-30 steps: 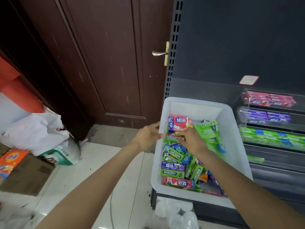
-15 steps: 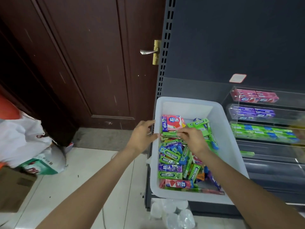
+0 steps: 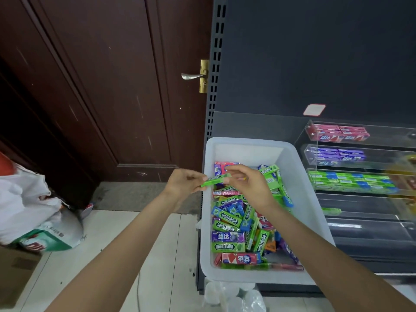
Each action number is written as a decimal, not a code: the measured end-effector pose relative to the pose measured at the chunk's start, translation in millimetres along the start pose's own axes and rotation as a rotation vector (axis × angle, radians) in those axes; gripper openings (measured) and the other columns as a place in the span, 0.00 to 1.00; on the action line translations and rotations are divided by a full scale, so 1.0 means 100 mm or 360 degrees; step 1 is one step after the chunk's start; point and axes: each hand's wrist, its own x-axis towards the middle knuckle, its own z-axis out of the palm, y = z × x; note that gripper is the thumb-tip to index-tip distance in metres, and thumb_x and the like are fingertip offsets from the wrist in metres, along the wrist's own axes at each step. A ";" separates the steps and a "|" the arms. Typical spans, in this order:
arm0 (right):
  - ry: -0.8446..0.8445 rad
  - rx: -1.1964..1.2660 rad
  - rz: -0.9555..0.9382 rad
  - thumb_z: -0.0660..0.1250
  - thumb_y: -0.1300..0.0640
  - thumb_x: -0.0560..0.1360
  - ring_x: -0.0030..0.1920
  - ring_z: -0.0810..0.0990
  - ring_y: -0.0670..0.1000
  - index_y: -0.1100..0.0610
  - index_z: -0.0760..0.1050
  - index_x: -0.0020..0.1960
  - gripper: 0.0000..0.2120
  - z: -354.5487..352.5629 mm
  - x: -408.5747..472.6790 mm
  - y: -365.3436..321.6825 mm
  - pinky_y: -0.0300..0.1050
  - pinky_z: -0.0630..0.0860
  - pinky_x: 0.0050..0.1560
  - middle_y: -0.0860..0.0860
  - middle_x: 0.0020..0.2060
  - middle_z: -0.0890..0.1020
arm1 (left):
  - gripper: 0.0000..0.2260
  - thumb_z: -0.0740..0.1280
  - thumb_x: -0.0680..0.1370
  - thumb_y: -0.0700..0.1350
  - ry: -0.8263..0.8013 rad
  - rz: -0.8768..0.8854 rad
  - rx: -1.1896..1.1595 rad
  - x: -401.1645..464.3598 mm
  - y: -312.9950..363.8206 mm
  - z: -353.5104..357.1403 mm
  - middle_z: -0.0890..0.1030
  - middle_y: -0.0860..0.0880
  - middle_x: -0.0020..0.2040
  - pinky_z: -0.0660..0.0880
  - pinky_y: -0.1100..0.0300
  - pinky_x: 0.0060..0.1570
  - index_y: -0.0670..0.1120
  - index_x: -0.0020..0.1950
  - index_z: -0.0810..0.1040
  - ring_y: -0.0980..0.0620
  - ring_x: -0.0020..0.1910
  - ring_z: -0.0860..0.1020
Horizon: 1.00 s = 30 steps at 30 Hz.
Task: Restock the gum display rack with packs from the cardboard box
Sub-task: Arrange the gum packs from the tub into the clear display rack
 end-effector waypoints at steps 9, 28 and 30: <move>-0.0413 -0.1024 0.0211 0.67 0.56 0.76 0.43 0.80 0.51 0.59 0.80 0.54 0.10 0.07 0.15 0.31 0.49 0.76 0.53 0.55 0.45 0.82 | 0.07 0.68 0.75 0.35 0.0114 0.0097 0.0030 -0.04 -0.05 -0.17 0.81 0.47 0.39 0.75 0.72 0.33 0.39 0.52 0.80 0.58 0.34 0.79; 0.0280 0.0166 0.0179 0.75 0.64 0.67 0.33 0.72 0.45 0.55 0.82 0.44 0.09 -1.49 -0.27 0.28 0.35 0.70 0.37 0.52 0.31 0.78 | 0.07 0.67 0.76 0.36 0.0068 0.0421 0.0035 -0.17 0.39 1.18 0.81 0.48 0.40 0.76 0.70 0.35 0.39 0.52 0.81 0.61 0.34 0.78; 0.0330 0.0288 0.0198 0.75 0.63 0.67 0.35 0.75 0.47 0.55 0.82 0.43 0.06 -1.80 -0.30 0.32 0.36 0.74 0.40 0.51 0.33 0.79 | 0.06 0.67 0.76 0.36 0.0080 0.0457 0.0042 -0.17 0.49 1.50 0.81 0.48 0.39 0.76 0.70 0.35 0.40 0.51 0.81 0.60 0.35 0.78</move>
